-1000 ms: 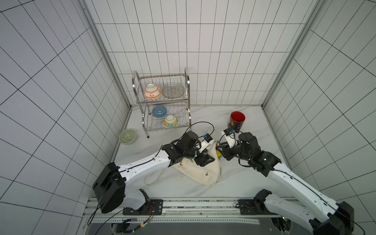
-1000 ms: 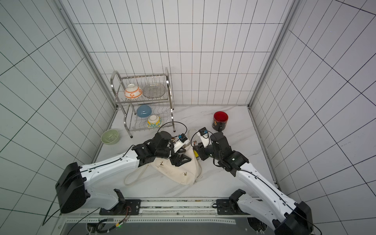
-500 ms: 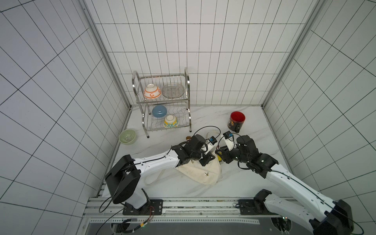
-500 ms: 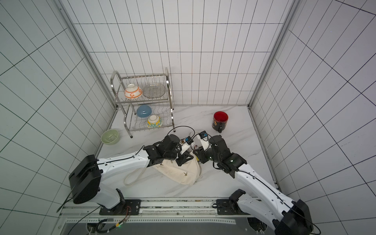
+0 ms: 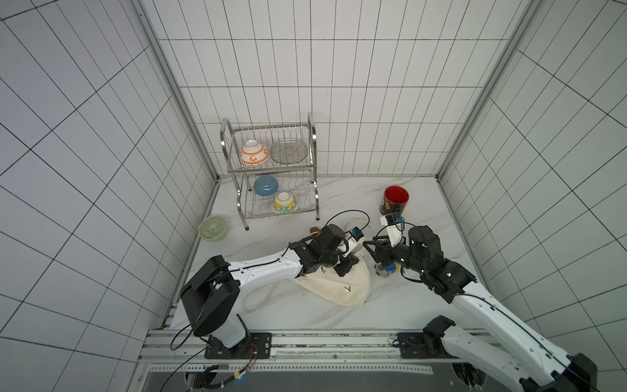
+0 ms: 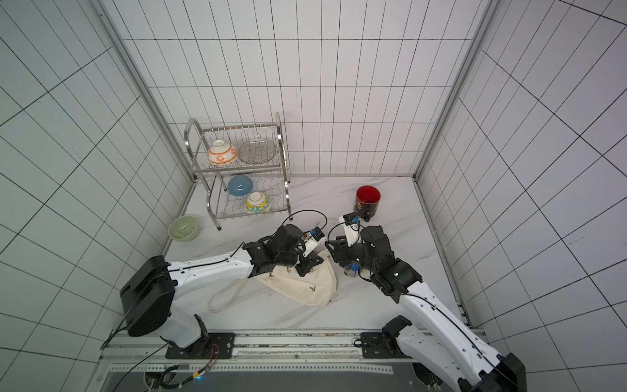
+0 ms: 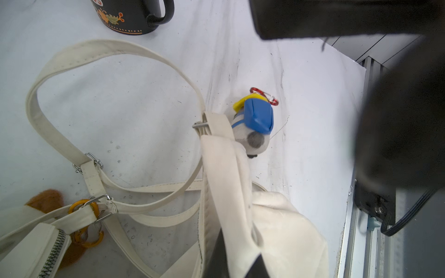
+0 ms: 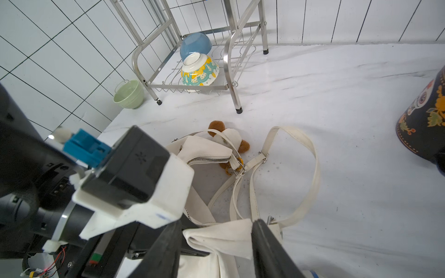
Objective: Remove the decoration from the bag
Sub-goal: Place the decoration item at the center of the board, then adjust the bag at the center of the board.
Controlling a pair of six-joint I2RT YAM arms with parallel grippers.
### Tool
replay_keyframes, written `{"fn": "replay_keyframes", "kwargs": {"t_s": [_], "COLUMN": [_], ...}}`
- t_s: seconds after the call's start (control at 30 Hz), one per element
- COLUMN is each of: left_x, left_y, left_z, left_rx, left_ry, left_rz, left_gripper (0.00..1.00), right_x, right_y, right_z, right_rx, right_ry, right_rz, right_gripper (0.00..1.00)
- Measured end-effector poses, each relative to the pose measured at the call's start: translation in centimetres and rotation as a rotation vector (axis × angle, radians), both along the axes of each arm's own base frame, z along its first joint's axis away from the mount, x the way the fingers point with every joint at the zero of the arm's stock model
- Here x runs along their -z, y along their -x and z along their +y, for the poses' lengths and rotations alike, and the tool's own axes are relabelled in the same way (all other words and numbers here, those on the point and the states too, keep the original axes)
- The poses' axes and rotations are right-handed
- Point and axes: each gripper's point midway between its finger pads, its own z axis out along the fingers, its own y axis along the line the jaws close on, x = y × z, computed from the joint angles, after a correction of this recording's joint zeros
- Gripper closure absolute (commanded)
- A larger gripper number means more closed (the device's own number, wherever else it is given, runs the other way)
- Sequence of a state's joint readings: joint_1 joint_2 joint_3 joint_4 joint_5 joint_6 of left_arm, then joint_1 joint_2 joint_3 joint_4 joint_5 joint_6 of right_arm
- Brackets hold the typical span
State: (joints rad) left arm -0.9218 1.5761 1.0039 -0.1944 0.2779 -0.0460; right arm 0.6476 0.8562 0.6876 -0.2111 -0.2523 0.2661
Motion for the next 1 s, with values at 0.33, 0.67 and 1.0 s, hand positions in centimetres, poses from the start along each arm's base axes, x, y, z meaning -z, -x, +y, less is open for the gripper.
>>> {"fn": "replay_keyframes", "kwargs": {"t_s": [0.33, 0.67, 1.0], "left_x": [-2.7, -3.8, -3.4], "left_y": [-1.0, 0.6, -0.1], "left_z": [1.5, 1.1, 0.4], "left_rx": [-0.077, -0.023, -0.029], "left_ry": [0.061, 0.125, 0.123], "left_rz": [-0.014, -0.029, -0.072], "left_gripper": [1.00, 0.95, 0.88], "right_x": [2.4, 3.8, 5.5], "right_y": [-2.4, -5.0, -3.8], "right_z": [-4.0, -1.2, 0.6], "right_rx": [0.177, 0.169, 0.092], "right_ry": [-0.012, -0.225, -0.204], "right_rz": [0.156, 0.399, 0.604], "right_gripper": [0.40, 0.37, 0.37]}}
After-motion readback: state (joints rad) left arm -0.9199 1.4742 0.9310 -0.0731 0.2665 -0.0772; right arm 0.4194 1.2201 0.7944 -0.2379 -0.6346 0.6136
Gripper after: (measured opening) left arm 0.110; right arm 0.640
